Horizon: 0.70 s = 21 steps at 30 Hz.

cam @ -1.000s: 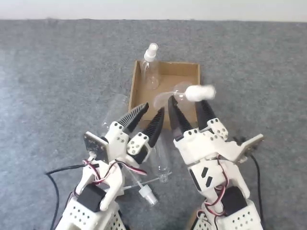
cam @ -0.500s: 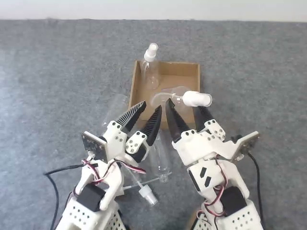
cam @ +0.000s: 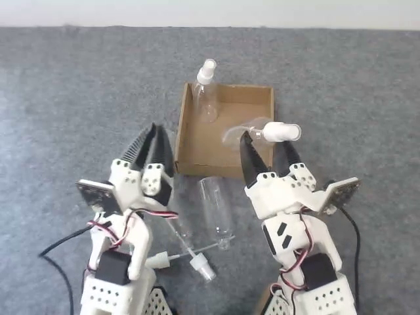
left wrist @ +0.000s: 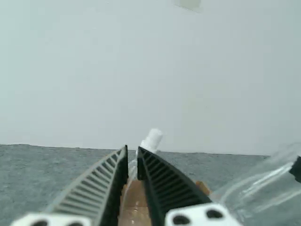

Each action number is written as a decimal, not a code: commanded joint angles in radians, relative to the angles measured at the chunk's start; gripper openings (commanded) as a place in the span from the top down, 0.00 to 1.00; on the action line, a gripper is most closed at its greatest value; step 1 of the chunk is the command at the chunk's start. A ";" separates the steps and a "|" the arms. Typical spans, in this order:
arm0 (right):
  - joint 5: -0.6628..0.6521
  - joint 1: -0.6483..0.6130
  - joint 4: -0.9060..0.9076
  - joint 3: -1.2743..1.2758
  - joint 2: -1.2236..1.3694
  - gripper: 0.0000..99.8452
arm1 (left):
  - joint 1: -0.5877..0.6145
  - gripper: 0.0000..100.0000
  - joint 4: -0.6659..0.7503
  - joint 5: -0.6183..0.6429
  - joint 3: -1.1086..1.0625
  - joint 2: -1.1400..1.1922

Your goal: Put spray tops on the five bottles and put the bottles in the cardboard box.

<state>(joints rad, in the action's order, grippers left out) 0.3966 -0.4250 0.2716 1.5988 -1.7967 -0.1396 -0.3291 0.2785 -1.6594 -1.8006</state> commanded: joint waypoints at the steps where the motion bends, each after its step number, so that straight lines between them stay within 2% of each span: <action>1: 0.003 0.015 -0.007 -0.008 -0.018 0.90 | 0.080 0.99 0.034 -0.005 0.054 -0.025; 6: 0.000 0.015 0.001 0.002 -0.016 0.90 | 0.288 0.99 0.038 -0.005 0.041 -0.023; 10: -0.092 0.010 0.001 0.018 -0.016 0.90 | 0.402 0.99 0.034 -0.005 0.035 -0.023; 16: -0.114 0.008 0.008 0.000 -0.015 0.90 | 0.413 0.99 0.038 -0.011 0.005 -0.023; 21: -0.117 0.008 0.140 -0.107 -0.015 0.90 | 0.413 0.99 0.040 -0.012 -0.013 -0.023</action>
<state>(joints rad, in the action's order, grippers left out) 0.2984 -0.4204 0.3191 1.6249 -1.7952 0.2685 -0.3261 0.2816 -1.6701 -1.8006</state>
